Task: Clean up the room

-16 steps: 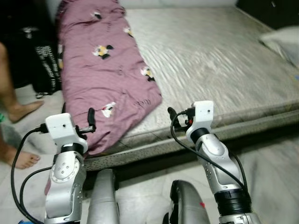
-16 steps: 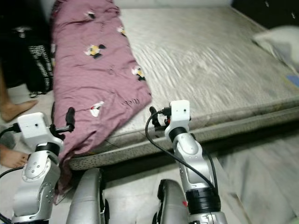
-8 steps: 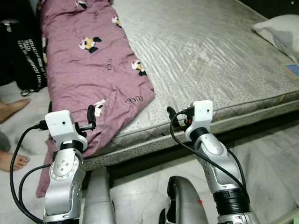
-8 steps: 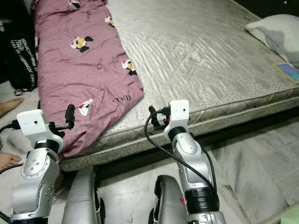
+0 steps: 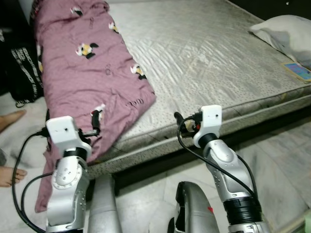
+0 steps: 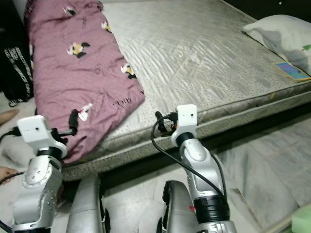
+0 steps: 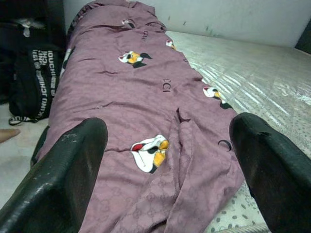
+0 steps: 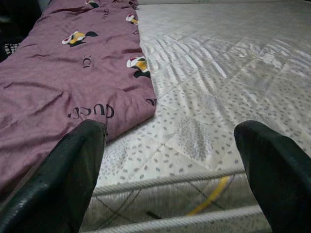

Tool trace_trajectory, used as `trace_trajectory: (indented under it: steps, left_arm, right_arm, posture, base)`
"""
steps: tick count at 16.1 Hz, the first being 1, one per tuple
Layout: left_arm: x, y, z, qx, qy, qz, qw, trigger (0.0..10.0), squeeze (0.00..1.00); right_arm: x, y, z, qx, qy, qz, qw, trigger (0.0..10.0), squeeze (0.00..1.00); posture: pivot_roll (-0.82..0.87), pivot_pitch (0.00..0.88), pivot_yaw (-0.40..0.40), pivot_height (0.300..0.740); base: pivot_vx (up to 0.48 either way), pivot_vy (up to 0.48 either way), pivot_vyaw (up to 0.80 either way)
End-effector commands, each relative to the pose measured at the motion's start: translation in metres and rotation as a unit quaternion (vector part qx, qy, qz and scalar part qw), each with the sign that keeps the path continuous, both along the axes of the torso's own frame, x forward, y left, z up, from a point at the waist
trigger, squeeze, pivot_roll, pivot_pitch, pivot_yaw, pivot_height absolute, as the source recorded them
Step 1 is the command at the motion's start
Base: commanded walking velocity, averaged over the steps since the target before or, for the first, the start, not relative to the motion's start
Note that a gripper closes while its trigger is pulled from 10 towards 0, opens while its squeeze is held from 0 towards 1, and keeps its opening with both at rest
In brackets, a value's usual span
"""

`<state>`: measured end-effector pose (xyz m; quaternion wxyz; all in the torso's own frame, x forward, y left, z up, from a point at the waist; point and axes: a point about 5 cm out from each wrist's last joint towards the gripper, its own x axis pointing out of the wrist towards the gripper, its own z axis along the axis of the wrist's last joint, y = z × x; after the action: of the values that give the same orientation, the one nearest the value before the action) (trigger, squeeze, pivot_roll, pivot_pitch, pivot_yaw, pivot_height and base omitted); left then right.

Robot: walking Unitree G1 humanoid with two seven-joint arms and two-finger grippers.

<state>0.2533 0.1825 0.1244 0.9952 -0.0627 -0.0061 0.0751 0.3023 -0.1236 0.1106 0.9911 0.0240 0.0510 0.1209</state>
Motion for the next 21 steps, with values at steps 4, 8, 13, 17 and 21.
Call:
trace_trajectory:
  steps: [4, 8, 13, 17, 21]
  left_arm:
    - [0.000, -0.001, 0.001, -0.001, -0.004, -0.004, 1.000, 10.0, 0.00]
    - [0.000, -0.001, 0.001, -0.001, -0.002, -0.003, 1.000, 10.0, 0.00]
    - [0.002, 0.010, -0.007, -0.013, 0.029, 0.045, 0.998, 10.0, 0.00]
    - [0.006, 0.025, -0.018, -0.022, 0.060, 0.084, 0.994, 10.0, 0.00]
    - [0.011, 0.040, -0.022, -0.022, 0.071, 0.111, 0.991, 10.0, 0.00]
  right_arm:
    - [0.002, -0.001, 0.003, 0.003, -0.001, -0.003, 1.000, 10.0, 0.00]
    - [0.002, -0.001, 0.003, 0.003, -0.002, 0.000, 1.000, 10.0, 0.00]
    - [0.001, 0.000, 0.002, 0.002, 0.003, 0.005, 1.000, 10.0, 0.00]
    - [-0.001, -0.002, 0.003, 0.003, 0.005, 0.004, 1.000, 10.0, 0.00]
    - [-0.003, -0.006, 0.003, 0.003, 0.007, 0.002, 1.000, 10.0, 0.00]
  posture:
    - [-0.01, 0.084, -0.065, 0.560]
    - [-0.01, 0.084, -0.065, 0.560]
    - [-0.01, 0.086, -0.062, 0.560]
    - [-0.03, 0.097, -0.065, 0.543]
    - [-0.04, 0.111, -0.067, 0.535]
  base:
    - [0.392, 0.000, 0.00]
    - [0.350, 0.000, 0.00]
    - [0.000, 0.000, 0.00]
    - [0.000, 0.000, 0.00]
    - [0.000, 0.000, 0.00]
